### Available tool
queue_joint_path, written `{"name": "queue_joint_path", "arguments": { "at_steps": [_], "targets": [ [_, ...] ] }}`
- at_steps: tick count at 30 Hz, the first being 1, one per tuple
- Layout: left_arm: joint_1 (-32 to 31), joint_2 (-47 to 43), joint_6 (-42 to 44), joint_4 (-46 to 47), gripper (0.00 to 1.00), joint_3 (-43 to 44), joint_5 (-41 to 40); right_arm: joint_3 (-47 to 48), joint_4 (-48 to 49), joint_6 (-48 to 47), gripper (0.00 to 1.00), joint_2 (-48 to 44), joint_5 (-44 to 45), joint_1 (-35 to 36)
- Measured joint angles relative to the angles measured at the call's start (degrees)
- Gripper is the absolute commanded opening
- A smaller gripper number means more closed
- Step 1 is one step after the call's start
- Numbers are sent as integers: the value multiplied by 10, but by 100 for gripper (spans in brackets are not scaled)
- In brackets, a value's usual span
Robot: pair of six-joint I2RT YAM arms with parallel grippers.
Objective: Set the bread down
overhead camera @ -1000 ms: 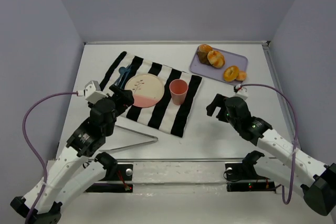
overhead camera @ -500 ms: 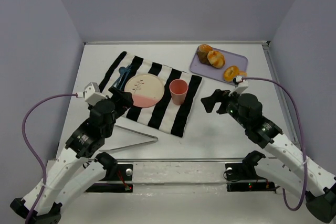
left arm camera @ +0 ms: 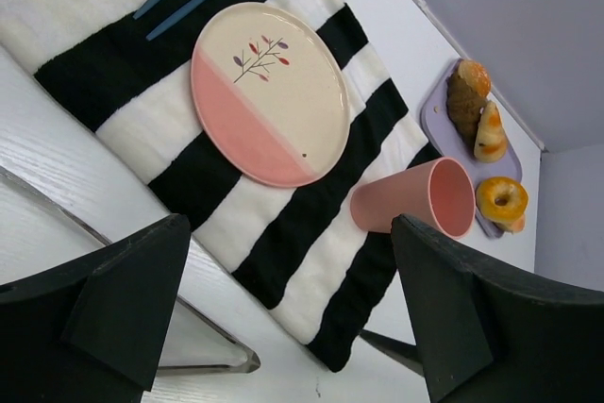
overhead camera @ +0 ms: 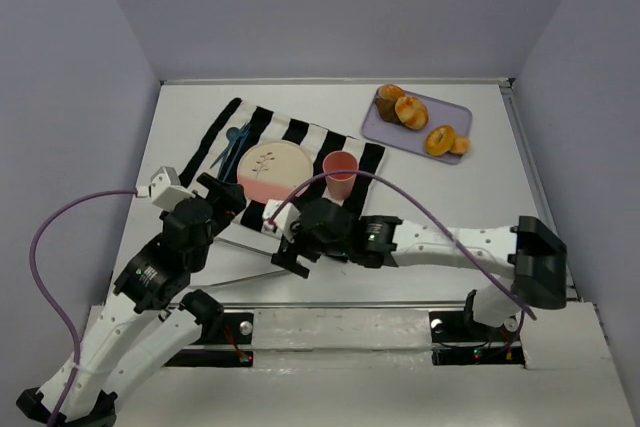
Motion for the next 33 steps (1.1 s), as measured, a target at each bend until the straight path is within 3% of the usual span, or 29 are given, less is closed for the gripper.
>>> {"name": "queue_joint_path", "arguments": {
  "at_steps": [4, 10, 23, 33],
  "targets": [
    [0, -7, -3, -9, 99, 2, 0, 70, -8, -69, 100, 120, 13, 35],
    [0, -7, -5, -17, 99, 2, 0, 123, -28, -122, 100, 225, 14, 49],
    [0, -8, -7, -22, 99, 2, 2, 173, -33, -147, 100, 298, -32, 35],
    [0, -8, -8, -22, 99, 2, 2, 172, -28, -158, 100, 302, -145, -23]
  ]
}}
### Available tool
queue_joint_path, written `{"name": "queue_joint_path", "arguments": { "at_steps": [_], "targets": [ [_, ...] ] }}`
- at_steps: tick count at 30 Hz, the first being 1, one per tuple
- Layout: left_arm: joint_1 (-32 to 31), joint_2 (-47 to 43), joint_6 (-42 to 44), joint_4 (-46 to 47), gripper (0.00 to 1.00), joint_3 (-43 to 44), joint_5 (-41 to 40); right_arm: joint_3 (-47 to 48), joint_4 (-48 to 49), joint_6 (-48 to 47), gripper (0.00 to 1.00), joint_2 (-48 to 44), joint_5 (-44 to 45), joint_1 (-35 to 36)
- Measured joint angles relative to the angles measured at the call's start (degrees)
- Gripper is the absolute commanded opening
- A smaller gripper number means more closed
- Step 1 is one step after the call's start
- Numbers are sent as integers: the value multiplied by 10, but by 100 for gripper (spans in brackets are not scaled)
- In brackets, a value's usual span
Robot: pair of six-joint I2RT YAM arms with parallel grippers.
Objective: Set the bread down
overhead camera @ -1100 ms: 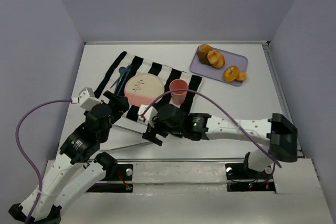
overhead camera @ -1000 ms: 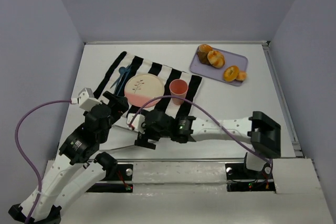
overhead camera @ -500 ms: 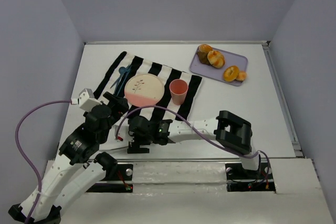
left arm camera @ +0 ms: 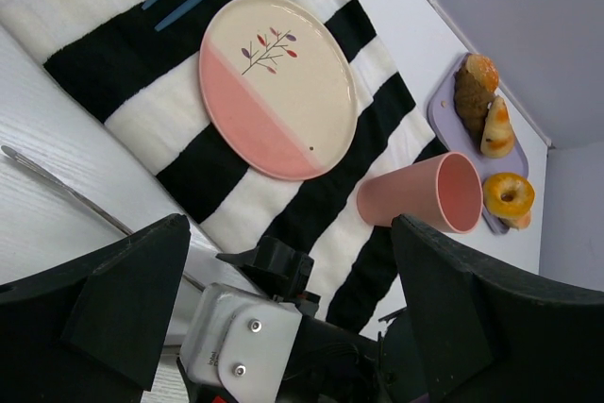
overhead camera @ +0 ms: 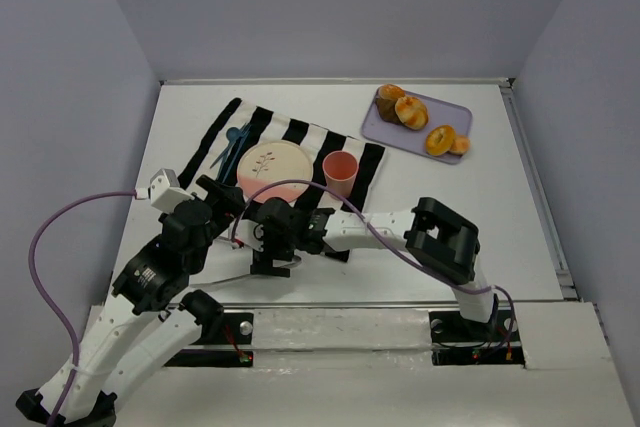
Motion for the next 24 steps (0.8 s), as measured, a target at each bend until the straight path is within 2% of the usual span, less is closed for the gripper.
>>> {"name": "queue_joint_path", "arguments": {
  "at_steps": [7, 15, 17, 20, 21, 23, 24],
  "targets": [
    [0, 3, 0, 0, 99, 0, 0, 3, 10, -9, 100, 27, -39, 0],
    [0, 3, 0, 1, 99, 0, -2, 44, 22, -4, 100, 59, -44, 2],
    [0, 3, 0, 1, 99, 0, -5, 51, 28, 1, 96, 66, -44, 2],
    [0, 3, 0, 1, 99, 0, -7, 58, 38, 7, 81, 74, -47, 2],
    [0, 3, 0, 1, 99, 0, -7, 59, 39, 10, 72, 76, -47, 2],
    [0, 3, 0, 1, 99, 0, -9, 59, 43, 15, 63, 78, -47, 2],
    [0, 3, 0, 1, 99, 0, -9, 59, 46, 19, 54, 79, -46, 2]
  ]
}}
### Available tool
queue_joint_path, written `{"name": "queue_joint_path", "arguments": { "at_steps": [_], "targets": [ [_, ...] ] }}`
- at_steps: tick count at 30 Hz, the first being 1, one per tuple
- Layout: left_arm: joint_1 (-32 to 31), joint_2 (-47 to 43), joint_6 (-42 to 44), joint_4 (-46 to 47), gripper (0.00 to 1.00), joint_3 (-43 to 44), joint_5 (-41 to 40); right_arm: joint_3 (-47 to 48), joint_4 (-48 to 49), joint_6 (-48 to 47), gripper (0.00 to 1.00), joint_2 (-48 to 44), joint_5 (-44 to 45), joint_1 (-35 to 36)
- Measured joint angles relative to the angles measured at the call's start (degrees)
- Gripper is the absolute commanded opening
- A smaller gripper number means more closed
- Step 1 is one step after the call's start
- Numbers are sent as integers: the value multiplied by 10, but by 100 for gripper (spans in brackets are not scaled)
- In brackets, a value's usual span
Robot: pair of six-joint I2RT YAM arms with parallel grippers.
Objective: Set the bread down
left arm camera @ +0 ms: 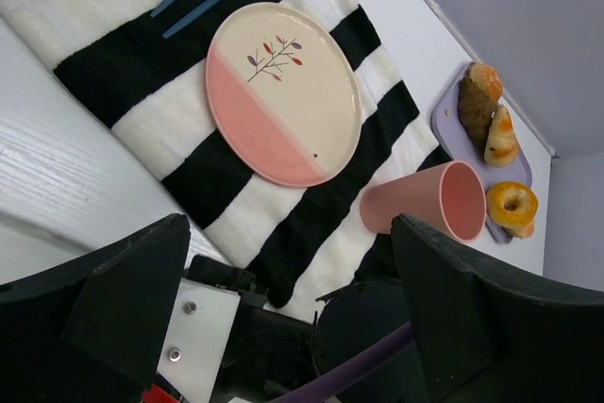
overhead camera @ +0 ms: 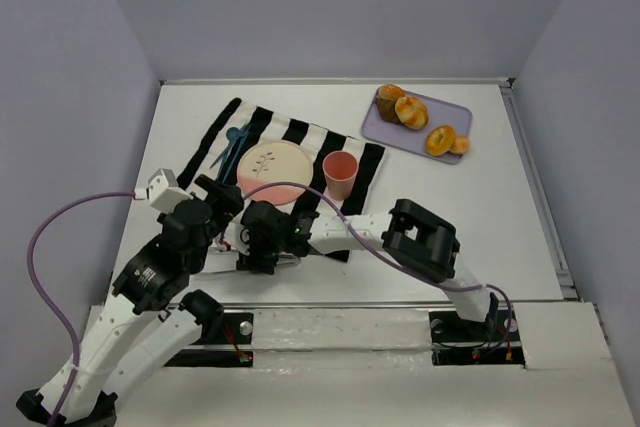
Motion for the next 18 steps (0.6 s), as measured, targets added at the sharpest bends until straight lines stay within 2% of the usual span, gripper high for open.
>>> {"name": "queue_joint_path", "arguments": {
  "at_steps": [3, 11, 18],
  "targets": [
    [0, -2, 0, 0, 99, 0, -1, -3, 10, 9, 44, 1, 3, 0],
    [0, -6, 0, -1, 99, 0, 0, -68, 63, 59, 37, -35, 18, 0],
    [0, -10, -2, -12, 99, 44, -3, -97, 68, 153, 34, -133, 106, 0]
  ]
}}
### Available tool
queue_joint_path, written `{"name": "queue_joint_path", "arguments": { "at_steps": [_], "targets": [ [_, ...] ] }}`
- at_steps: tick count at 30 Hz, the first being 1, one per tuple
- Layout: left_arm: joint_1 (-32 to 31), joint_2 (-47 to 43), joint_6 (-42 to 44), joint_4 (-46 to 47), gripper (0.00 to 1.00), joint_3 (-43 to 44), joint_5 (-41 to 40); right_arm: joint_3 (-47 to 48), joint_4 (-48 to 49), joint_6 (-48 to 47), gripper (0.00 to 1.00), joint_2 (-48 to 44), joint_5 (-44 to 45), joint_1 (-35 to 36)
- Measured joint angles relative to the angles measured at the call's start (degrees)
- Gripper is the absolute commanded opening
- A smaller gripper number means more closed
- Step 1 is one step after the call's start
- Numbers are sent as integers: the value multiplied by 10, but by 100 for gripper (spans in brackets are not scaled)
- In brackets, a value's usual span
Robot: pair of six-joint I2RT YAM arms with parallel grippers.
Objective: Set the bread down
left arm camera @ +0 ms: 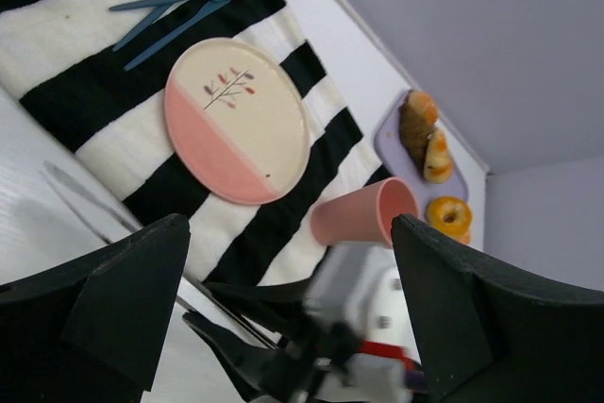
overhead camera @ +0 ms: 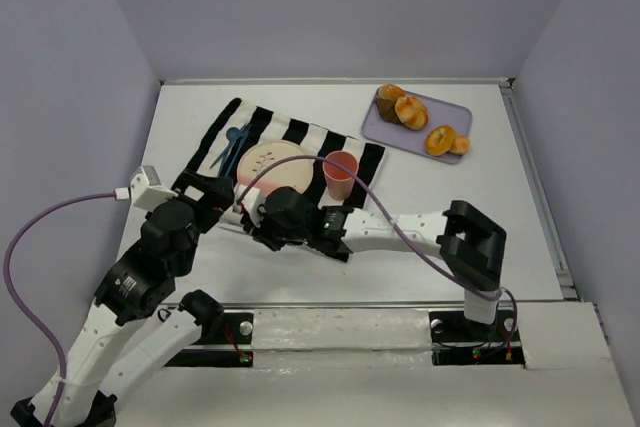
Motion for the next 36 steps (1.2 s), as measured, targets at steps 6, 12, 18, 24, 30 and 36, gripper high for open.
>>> {"name": "queue_joint_path", "arguments": {
  "at_steps": [6, 12, 18, 24, 30, 36],
  "targets": [
    [0, -21, 3, 18, 99, 35, -6, -12, 25, 88, 32, -151, 132, -9],
    [0, -28, 3, 18, 99, 35, -7, -65, 30, 171, 33, -303, 184, -86],
    [0, -26, 5, 28, 99, 21, -6, -108, -54, 251, 34, -419, 307, -191],
    [0, 9, 11, 57, 99, -3, -1, -155, -150, 330, 36, -491, 327, -377],
    [0, 44, 23, 117, 99, -45, 38, -209, -205, 371, 40, -509, 275, -535],
    [0, 81, 33, 154, 99, -62, 70, -214, -214, 368, 45, -461, 191, -619]
  ]
}}
